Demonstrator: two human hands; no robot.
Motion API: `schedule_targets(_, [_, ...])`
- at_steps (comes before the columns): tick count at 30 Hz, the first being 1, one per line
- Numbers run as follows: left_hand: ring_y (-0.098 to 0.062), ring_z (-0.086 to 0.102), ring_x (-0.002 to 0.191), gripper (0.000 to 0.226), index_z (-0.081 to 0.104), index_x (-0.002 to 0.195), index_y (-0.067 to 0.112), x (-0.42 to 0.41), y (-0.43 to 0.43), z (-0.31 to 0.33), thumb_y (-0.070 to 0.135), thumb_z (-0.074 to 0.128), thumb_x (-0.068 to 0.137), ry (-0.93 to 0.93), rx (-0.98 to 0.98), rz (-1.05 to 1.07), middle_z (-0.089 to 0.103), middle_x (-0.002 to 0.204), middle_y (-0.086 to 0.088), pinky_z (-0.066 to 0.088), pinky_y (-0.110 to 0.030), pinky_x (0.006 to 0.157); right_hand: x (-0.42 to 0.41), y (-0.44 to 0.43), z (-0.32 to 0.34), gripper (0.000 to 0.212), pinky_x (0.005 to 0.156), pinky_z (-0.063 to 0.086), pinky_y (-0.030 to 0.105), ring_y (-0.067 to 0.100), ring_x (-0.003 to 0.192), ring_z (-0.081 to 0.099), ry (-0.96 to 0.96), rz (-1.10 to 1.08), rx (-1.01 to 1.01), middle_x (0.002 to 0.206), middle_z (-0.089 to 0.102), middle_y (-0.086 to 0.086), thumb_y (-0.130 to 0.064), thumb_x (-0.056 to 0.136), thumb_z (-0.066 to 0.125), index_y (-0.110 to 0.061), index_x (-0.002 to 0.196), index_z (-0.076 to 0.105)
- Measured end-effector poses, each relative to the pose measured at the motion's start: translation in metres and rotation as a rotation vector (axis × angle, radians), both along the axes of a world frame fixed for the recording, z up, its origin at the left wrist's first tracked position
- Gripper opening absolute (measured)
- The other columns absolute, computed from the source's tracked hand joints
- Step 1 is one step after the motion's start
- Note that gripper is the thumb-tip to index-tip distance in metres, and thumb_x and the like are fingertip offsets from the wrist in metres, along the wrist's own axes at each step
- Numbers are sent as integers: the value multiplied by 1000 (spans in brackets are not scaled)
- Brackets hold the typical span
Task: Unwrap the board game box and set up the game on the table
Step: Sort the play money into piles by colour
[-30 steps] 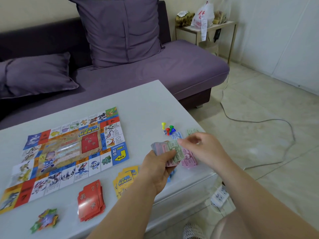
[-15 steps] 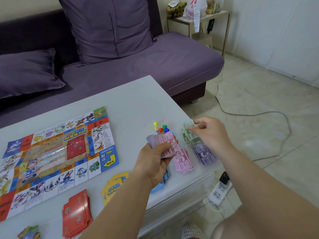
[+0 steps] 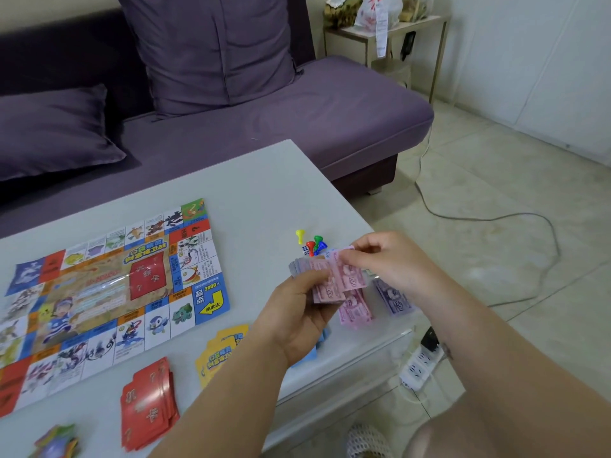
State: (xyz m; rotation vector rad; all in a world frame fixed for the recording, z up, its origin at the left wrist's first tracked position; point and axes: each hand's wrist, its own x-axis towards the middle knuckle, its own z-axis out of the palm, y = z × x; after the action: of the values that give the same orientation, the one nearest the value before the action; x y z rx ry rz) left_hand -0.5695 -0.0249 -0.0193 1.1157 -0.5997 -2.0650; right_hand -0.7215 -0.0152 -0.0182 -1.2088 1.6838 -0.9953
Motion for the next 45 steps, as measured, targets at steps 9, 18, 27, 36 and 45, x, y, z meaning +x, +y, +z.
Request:
schedule_targets(9, [-29, 59, 76, 18, 69, 79, 6, 9, 8, -3, -4, 57, 87, -195, -220, -37, 69, 75, -16, 49, -30, 66, 19, 15, 0, 10, 64, 51, 12, 6, 69, 66, -188, 8, -47, 81, 71, 0, -21, 81, 72, -28, 88, 70])
schedule_targets(18, [-16, 68, 57, 9, 62, 94, 2, 8, 14, 4, -1, 55, 89, -85, -75, 10, 71, 71, -13, 55, -22, 52, 22, 13, -4, 15, 66, 53, 20, 2, 63, 66, -125, 9, -48, 65, 69, -10, -24, 82, 71, -31, 69, 70])
schedule_targets(27, [-15, 68, 58, 11, 59, 94, 3, 19, 8, 2, -4, 51, 90, -83, -30, 159, 70, 77, -14, 56, -22, 52, 6, 14, 0, 6, 66, 47, 18, 5, 68, 63, -73, -79, -46, 72, 68, -6, -24, 82, 72, -21, 77, 69])
schedule_targets(36, [-20, 65, 69, 11, 58, 95, 2, 17, 9, 2, -5, 53, 90, -126, 0, 201, 67, 81, -14, 56, -22, 50, 13, 12, -12, 33, 83, 45, 28, 6, 89, 60, 591, -61, 5, 90, 65, -16, -54, 78, 67, -29, 99, 69])
schedule_targets(45, [-20, 69, 70, 20, 61, 99, -1, -4, 21, 4, -4, 43, 92, 43, -1, 37, 72, 78, -14, 59, -26, 61, 10, 21, -3, 10, 52, 43, 10, 1, 60, 60, 77, 38, -32, 68, 66, -7, -27, 80, 74, -23, 75, 67])
